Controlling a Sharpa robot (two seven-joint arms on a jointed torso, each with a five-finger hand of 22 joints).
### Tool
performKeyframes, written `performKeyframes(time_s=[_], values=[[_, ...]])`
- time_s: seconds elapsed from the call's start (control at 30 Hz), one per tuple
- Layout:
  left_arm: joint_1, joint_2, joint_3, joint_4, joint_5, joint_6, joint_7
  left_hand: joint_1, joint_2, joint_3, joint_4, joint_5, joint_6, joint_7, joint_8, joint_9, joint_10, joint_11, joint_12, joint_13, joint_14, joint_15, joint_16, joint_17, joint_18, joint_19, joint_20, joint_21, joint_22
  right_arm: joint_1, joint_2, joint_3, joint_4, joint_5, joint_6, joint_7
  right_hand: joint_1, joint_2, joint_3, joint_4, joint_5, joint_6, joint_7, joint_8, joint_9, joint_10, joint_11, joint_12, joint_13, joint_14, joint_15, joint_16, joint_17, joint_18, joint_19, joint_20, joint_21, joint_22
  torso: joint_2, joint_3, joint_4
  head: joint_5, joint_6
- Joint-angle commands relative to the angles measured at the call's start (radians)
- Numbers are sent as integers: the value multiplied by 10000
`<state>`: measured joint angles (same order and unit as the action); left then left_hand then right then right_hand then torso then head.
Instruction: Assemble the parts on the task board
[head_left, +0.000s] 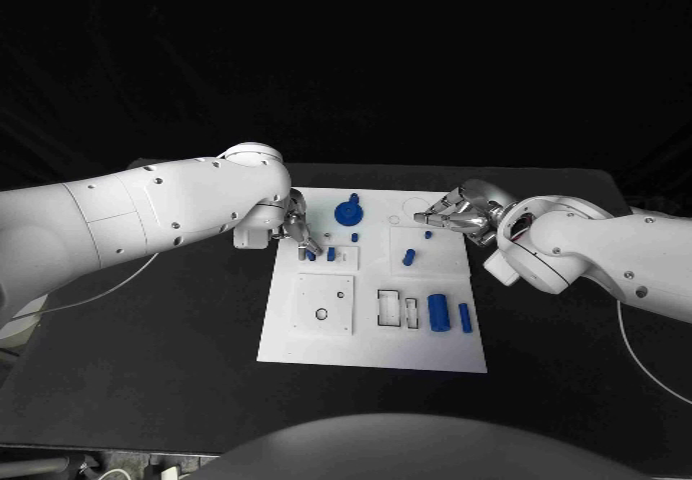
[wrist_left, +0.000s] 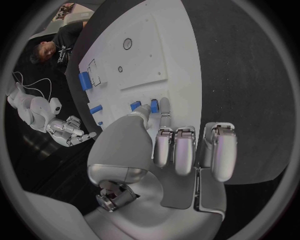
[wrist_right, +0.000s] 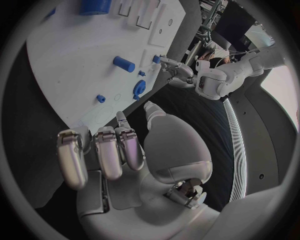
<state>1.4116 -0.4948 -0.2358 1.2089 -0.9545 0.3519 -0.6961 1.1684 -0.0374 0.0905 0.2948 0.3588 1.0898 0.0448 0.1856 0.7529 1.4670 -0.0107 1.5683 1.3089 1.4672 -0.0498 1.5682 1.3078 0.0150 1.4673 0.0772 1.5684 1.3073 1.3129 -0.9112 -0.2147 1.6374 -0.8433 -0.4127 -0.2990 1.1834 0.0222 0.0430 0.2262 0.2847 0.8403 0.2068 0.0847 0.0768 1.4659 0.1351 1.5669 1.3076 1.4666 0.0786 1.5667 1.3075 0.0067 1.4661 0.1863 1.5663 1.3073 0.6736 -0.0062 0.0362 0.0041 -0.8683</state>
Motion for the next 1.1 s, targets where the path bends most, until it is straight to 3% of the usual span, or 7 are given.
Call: performKeyframes(time_s=[0.03,0.57,0.7,0.93,1.1], values=[[-10,25,-1,2,8,173,-243,-313,-24,-194,-2,-74,56,65,-63,-71,1038,63,25,2619,1036,88,26,2630,-150,1035,38,24,2635,-6,-1,-1,5,-101,23,38,69,52,-50,22,20,48,29,48,16,1048,53,39,2632,1042,51,41,2633,-67,1047,56,45,2634,3,-3,-2,0,-3],[-16,3,-1,20,10,-164,-107,-1035,178,-727,-3,-98,203,60,-73,-192,1038,62,25,2619,1036,104,26,2630,-150,1035,66,24,2635,-9,-21,-1,6,-103,40,37,72,53,-54,21,22,48,30,48,16,1048,53,39,2632,1042,52,41,2633,-67,1047,57,45,2634,2,1,-9,-24,15],[-17,-107,-1,96,-13,-530,57,-1229,176,-910,-7,-204,261,50,-46,-194,1038,52,25,2619,1036,98,26,2630,-150,1035,66,24,2635,-12,-36,-1,7,-103,41,43,72,53,-54,21,22,48,30,48,16,1048,53,39,2632,1042,52,41,2633,-67,1047,57,45,2634,1,-3,-4,-33,54],[2,-567,30,431,-175,-1799,510,-1655,105,-1346,-5,-574,281,66,-30,-201,1038,63,25,2619,1036,99,26,2630,-150,1035,65,24,2635,-31,-66,-1,3,-104,23,61,72,53,-54,21,22,48,30,48,16,1048,53,39,2632,1042,52,41,2633,-67,1047,57,45,2634,-9,5,8,-57,93],[64,-1024,90,692,103,-3497,1493,-1772,27,-1555,-15,-672,242,77,-39,-210,1038,67,25,2619,1036,104,26,2630,-150,1035,68,24,2635,-41,-84,-1,4,-102,-38,116,72,53,-54,21,22,48,30,48,16,1048,53,39,2632,1042,52,41,2633,-67,1047,57,45,2634,-2,2,7,-52,120]])
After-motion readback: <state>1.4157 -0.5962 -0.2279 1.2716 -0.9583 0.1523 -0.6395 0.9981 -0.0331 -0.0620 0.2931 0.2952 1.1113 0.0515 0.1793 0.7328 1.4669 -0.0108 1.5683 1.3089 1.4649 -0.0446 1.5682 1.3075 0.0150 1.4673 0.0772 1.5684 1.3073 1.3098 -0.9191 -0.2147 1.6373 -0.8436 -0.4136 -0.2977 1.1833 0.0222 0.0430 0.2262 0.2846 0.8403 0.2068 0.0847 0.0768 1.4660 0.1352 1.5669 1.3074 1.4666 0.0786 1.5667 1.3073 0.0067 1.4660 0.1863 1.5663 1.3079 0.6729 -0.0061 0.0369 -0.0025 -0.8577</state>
